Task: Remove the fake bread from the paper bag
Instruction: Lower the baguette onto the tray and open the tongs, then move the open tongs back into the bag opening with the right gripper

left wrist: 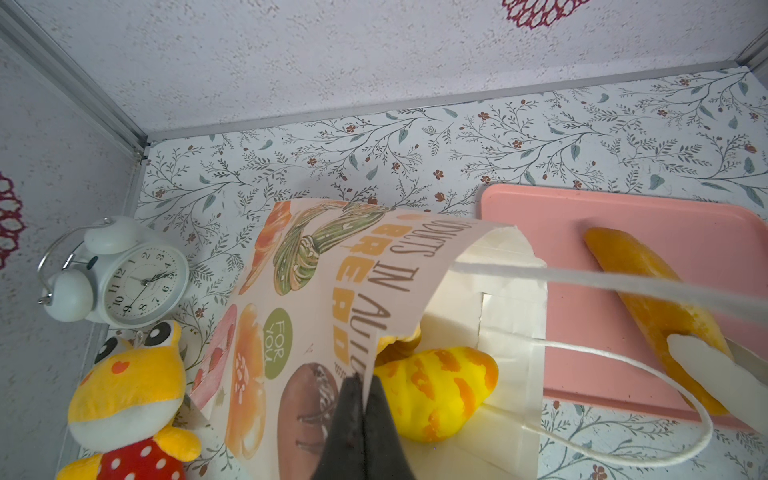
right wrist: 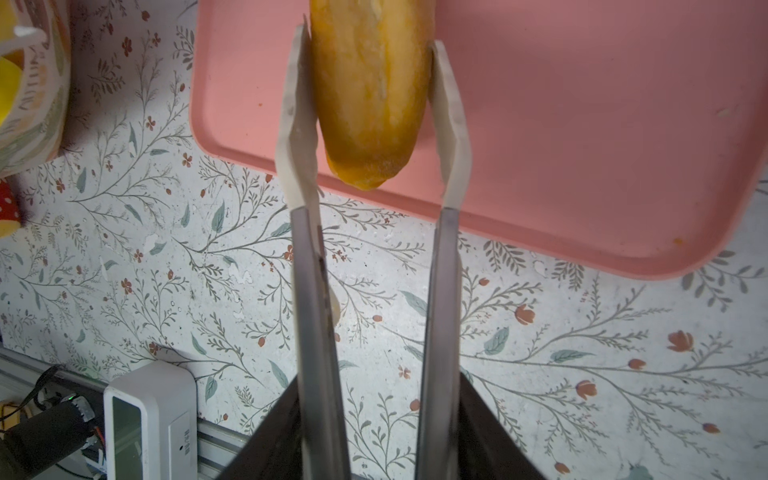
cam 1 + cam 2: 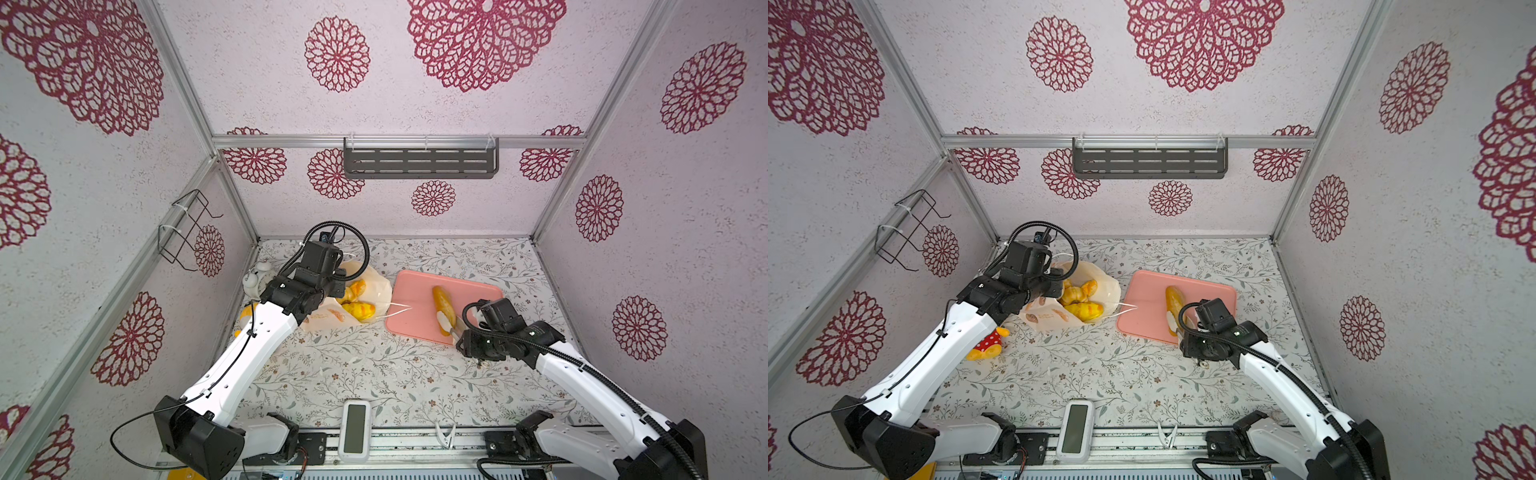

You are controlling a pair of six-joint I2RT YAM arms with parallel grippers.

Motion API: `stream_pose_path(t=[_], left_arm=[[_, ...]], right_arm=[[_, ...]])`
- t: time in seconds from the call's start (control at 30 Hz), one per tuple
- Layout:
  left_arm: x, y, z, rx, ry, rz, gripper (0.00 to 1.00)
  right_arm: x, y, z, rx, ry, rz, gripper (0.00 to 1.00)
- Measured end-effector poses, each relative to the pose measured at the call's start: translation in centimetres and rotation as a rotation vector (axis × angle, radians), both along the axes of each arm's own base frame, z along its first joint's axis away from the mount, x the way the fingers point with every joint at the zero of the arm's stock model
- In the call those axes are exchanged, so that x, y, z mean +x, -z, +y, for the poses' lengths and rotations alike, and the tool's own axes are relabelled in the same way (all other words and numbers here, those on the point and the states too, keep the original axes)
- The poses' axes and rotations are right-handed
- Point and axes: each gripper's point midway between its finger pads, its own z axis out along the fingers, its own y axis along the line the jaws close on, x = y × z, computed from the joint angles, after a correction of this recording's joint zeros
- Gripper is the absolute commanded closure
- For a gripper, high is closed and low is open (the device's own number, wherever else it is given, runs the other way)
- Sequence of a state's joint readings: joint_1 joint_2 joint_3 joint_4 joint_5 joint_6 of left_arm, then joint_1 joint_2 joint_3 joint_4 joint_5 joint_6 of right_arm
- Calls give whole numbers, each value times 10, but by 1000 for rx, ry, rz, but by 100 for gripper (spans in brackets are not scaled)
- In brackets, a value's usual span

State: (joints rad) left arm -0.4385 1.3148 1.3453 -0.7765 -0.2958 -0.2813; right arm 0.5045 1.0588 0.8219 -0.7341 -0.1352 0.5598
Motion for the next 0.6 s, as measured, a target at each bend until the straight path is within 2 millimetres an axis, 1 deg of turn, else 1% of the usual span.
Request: stream_pose_path(t=[0.17,0.37,0.47,0.6], left_arm=[[0,0,0,0,0,0,100],[-1,0,0,-1,2,-1,100],[-2,0,0,-1,2,-1,100],[-2,0,0,-2,3,0,100]], right_arm=[[1,4,1,-8,-3,13,43],[2,7,1,-19,-9,18,44],[3,3,0,-22,-12,10,44],[8,-13,2,-11,-13,-23,46]])
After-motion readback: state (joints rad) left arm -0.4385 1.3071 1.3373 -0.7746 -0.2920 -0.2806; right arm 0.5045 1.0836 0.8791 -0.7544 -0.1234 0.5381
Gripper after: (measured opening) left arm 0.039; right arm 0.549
